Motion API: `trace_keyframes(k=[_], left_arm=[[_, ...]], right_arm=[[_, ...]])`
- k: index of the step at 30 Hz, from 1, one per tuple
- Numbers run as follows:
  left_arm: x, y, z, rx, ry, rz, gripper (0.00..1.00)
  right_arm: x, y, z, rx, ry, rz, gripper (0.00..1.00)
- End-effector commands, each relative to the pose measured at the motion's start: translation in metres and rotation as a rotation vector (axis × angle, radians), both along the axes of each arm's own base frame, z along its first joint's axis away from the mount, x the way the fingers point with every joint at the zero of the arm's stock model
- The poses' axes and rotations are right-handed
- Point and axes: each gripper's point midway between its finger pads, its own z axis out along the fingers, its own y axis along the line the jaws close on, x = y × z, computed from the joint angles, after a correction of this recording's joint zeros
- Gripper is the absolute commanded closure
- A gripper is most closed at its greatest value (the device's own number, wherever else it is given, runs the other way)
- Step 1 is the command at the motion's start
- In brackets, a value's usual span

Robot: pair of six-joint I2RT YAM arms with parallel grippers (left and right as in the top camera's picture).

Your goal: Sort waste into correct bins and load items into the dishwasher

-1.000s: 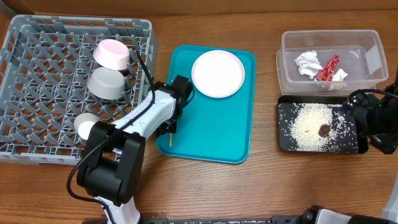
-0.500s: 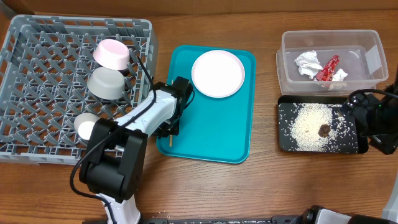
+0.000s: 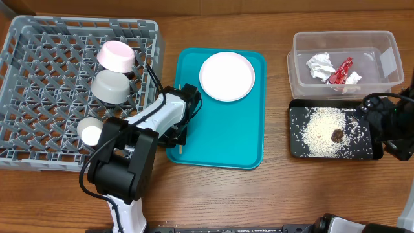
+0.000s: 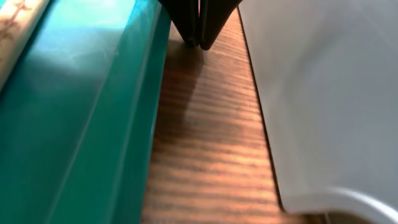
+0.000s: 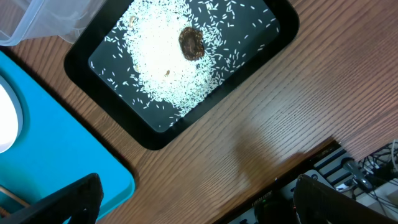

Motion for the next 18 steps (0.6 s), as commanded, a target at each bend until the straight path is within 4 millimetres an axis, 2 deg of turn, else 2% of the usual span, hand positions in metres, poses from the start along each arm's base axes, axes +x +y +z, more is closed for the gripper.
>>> trace_keyframes(k=[1,5,7,8,12,14,18], left_arm=[[0.000,-0.003,0.005,0.001,-0.005,0.037,0.96],[0.016,-0.010,0.029,-0.033,-0.086,0.044,0.95],[0.025,-0.015,0.047,-0.062,-0.138,0.045,0.89],[0.033,-0.022,0.065,-0.108,-0.191,0.048,0.70],[0.044,-0.045,0.092,-0.250,-0.263,0.059,0.38],[0.045,-0.056,0.094,-0.313,-0.264,0.063,0.37],[0.043,-0.072,0.085,-0.399,-0.232,0.073,0.43]], right_arm=[[0.001,0.000,0.003,-0.010,-0.011,0.005,0.00],[0.001,0.000,0.003,-0.011,-0.012,0.005,0.00],[0.001,0.000,0.003,-0.011,-0.012,0.005,0.00],[0.001,0.000,0.003,-0.011,-0.012,0.005,0.00],[0.002,-0.001,0.003,-0.012,-0.014,0.005,0.00],[0.002,-0.001,0.003,-0.012,-0.015,0.005,0.00],[0.002,-0.001,0.003,-0.012,-0.015,0.005,0.00]])
